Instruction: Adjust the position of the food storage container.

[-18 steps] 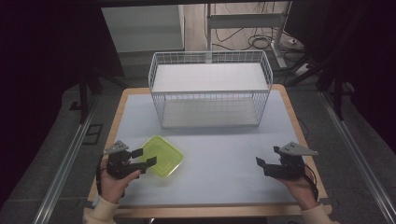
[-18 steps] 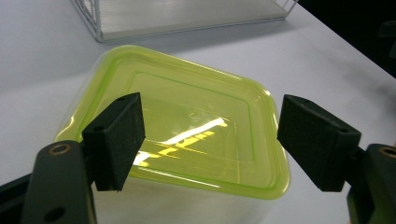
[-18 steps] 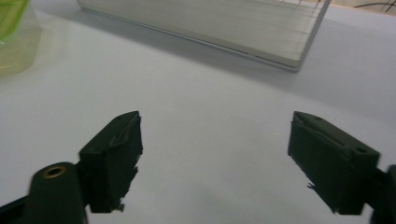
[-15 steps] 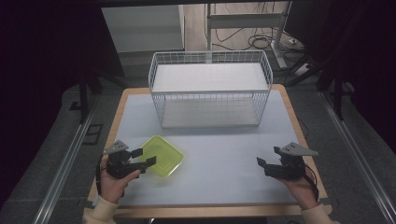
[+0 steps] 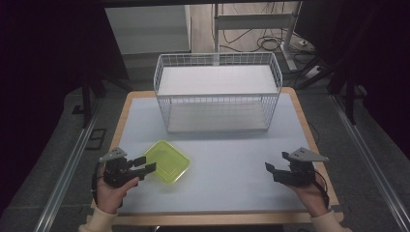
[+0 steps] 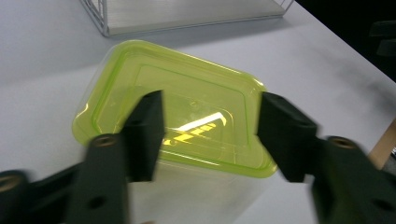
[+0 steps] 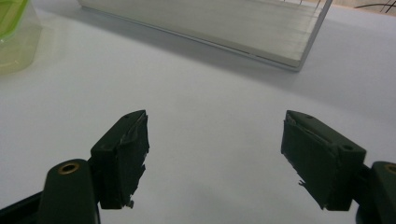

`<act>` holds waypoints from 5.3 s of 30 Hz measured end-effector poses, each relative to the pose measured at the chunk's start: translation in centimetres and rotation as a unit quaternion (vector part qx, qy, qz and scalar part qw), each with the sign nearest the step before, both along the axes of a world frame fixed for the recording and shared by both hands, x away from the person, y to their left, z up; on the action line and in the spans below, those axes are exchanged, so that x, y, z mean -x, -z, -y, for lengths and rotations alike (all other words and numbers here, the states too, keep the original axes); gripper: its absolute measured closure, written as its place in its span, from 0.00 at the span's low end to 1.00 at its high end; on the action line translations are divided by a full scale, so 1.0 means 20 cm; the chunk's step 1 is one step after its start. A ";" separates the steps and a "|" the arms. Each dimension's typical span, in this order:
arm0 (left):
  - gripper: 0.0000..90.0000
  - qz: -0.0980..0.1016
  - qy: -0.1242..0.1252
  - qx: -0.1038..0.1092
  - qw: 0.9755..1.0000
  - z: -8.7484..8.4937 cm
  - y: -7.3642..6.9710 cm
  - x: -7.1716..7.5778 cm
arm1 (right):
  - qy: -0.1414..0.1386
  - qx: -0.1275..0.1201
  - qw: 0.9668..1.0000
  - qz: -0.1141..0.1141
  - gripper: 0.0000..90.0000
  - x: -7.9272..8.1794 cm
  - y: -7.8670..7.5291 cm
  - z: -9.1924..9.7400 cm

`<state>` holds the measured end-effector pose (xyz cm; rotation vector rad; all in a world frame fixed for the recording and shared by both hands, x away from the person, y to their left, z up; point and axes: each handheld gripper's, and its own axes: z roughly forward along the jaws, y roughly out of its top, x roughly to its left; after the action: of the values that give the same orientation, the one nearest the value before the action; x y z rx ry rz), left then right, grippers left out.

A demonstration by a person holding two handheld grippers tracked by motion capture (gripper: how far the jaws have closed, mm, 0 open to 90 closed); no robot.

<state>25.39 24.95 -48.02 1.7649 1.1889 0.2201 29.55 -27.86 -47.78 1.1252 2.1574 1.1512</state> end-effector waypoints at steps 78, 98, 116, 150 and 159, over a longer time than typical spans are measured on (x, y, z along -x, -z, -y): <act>1.00 -0.062 0.086 -0.112 0.988 0.49 0.20 -0.10 | -0.018 0.003 1.000 -0.017 0.23 0.02 0.03 -0.04; 1.00 -0.013 -0.013 -0.057 0.998 0.06 -0.04 -0.11 | -0.015 0.007 1.000 -0.016 0.23 0.01 0.04 -0.04; 1.00 -0.078 -0.050 -0.067 0.993 -0.14 0.16 -0.39 | -0.008 0.010 1.000 -0.020 0.23 0.01 0.05 -0.04; 1.00 -0.106 0.062 -0.094 0.988 0.29 0.17 -0.35 | -0.008 0.008 1.000 -0.013 0.23 0.01 0.03 -0.03; 1.00 -0.109 0.076 -0.096 0.986 0.43 0.19 -0.39 | -0.009 0.009 1.000 -0.013 0.23 0.01 0.03 -0.03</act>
<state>33.21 16.36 -51.82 2.0815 1.2119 0.0528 29.34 -27.24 -48.39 1.1211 2.1979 1.1299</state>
